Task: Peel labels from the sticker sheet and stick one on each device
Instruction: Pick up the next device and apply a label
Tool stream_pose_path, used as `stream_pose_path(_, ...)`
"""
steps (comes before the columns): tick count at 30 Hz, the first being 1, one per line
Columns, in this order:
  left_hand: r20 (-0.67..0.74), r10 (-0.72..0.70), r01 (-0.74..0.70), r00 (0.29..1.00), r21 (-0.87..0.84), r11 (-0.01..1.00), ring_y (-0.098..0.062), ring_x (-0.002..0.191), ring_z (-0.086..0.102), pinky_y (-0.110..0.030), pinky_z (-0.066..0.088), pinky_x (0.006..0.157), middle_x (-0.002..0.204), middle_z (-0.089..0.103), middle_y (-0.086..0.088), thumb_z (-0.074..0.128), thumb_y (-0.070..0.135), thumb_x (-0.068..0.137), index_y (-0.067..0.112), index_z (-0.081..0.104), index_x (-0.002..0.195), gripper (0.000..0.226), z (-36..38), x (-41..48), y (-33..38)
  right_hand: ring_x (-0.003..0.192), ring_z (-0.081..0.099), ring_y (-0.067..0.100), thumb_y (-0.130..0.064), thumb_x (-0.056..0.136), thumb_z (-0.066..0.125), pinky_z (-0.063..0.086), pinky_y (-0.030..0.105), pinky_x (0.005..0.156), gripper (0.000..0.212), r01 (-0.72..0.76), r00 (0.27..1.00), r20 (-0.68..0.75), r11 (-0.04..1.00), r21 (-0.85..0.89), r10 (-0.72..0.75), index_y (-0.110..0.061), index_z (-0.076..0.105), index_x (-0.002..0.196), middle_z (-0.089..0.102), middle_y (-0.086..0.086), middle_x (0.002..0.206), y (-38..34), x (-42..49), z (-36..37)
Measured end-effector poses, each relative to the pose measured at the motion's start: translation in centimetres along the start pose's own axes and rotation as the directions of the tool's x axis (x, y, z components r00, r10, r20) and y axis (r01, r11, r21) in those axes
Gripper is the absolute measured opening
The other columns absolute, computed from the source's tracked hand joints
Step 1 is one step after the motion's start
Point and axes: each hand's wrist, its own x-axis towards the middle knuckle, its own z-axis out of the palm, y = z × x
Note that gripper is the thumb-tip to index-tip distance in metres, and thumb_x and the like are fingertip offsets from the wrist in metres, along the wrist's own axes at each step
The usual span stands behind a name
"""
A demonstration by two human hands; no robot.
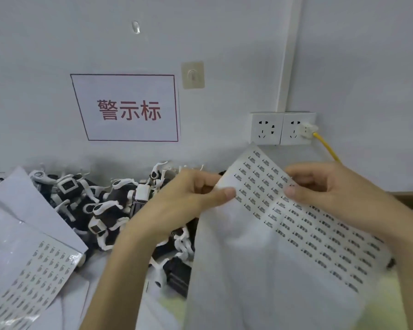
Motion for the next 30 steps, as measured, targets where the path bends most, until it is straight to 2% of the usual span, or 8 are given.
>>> stream_pose_path(4, -0.112, 0.006, -0.014, 0.994, -0.067, 0.998, -0.026, 0.099, 0.076, -0.037, 0.062, 0.084, 0.107, 0.079, -0.004, 0.06, 0.022, 0.103, 0.013, 0.078, 0.11, 0.021, 0.5, 0.3, -0.2, 0.097, 0.059, -0.002, -0.02, 0.078, 0.083, 0.04, 0.009, 0.085, 0.043, 0.077, 0.891, -0.411, 0.957, -0.281, -0.192, -0.044, 0.067, 0.11, 0.063, -0.021, 0.1, -0.3, 1.2, 2.0)
stream_pose_path(6, -0.194, 0.024, -0.041, 0.981, -0.084, 0.996, -0.029, 0.097, 0.076, -0.044, 0.062, 0.083, 0.105, 0.079, -0.004, 0.059, 0.018, 0.103, 0.015, 0.077, 0.111, 0.02, 0.7, 0.3, -0.3, 0.097, 0.053, 0.002, -0.01, 0.074, 0.085, 0.034, 0.004, 0.089, 0.05, 0.159, 0.807, -0.489, 0.92, -0.358, -0.33, -0.033, 0.067, 0.113, 0.058, -0.016, 0.106, -0.7, 1.8, 3.4)
stream_pose_path(8, -0.251, 0.052, -0.074, 0.967, -0.078, 0.994, -0.031, 0.098, 0.075, -0.051, 0.06, 0.087, 0.105, 0.079, -0.004, 0.058, 0.015, 0.103, 0.016, 0.076, 0.113, 0.02, 0.7, 0.4, -0.3, 0.103, 0.053, 0.009, -0.003, 0.073, 0.084, 0.04, 0.016, 0.098, 0.056, 0.211, 0.728, -0.544, 0.891, -0.401, -0.418, -0.028, 0.066, 0.12, 0.051, -0.011, 0.117, -1.0, 2.2, 4.6)
stream_pose_path(11, -0.276, 0.11, -0.143, 0.955, -0.101, 0.985, -0.027, 0.093, 0.077, -0.039, 0.061, 0.079, 0.103, 0.079, -0.007, 0.061, 0.013, 0.101, 0.014, 0.075, 0.113, 0.018, 0.8, 0.3, -0.2, 0.104, 0.057, 0.008, -0.003, 0.077, 0.082, 0.045, 0.016, 0.096, 0.049, 0.3, 0.659, -0.574, 0.869, -0.393, -0.487, -0.024, 0.068, 0.118, 0.049, -0.009, 0.119, -1.4, 2.4, 5.5)
stream_pose_path(18, -0.284, 0.292, -0.303, 0.913, 0.005, 0.953, -0.032, 0.083, 0.076, -0.051, 0.059, 0.074, 0.09, 0.079, -0.009, 0.064, 0.015, 0.1, 0.014, 0.074, 0.111, 0.015, 2.0, 0.0, 0.6, 0.089, 0.068, 0.013, -0.014, 0.083, 0.083, 0.056, 0.026, 0.077, 0.022, 0.441, 0.688, -0.566, 0.881, -0.172, -0.455, -0.02, 0.076, 0.103, 0.066, -0.011, 0.1, -2.4, 2.4, 7.3)
stream_pose_path(22, -0.259, 0.351, -0.35, 0.9, 0.051, 0.935, -0.024, 0.075, 0.074, -0.035, 0.059, 0.061, 0.088, 0.077, -0.007, 0.064, 0.024, 0.098, 0.016, 0.073, 0.109, 0.017, 2.2, -0.3, 1.1, 0.087, 0.068, 0.013, -0.02, 0.08, 0.085, 0.058, 0.037, 0.067, 0.021, 0.43, 0.669, -0.591, 0.883, -0.187, -0.451, -0.021, 0.075, 0.099, 0.068, -0.013, 0.098, -2.5, 2.2, 7.4)
stream_pose_path(26, -0.211, 0.375, -0.357, 0.903, 0.122, 0.926, -0.053, 0.087, 0.063, -0.069, 0.051, 0.073, 0.093, 0.071, -0.023, 0.061, 0.022, 0.098, 0.02, 0.073, 0.11, 0.017, 2.2, -0.4, 1.1, 0.082, 0.07, 0.011, -0.025, 0.081, 0.085, 0.056, 0.036, 0.064, 0.018, 0.408, 0.654, -0.595, 0.88, -0.244, -0.468, -0.021, 0.077, 0.097, 0.071, -0.012, 0.093, -2.4, 2.2, 7.6)
stream_pose_path(30, -0.198, 0.405, -0.342, 0.893, 0.287, 0.895, -0.036, 0.064, 0.037, -0.046, 0.037, 0.053, 0.069, 0.04, -0.02, 0.059, 0.024, 0.096, 0.007, 0.06, 0.085, 0.02, 2.0, -0.7, 1.0, 0.077, 0.07, 0.009, -0.027, 0.084, 0.081, 0.055, 0.032, 0.064, 0.013, 0.401, 0.638, -0.58, 0.861, -0.313, -0.507, -0.019, 0.078, 0.094, 0.072, -0.01, 0.087, -2.1, 2.3, 7.7)
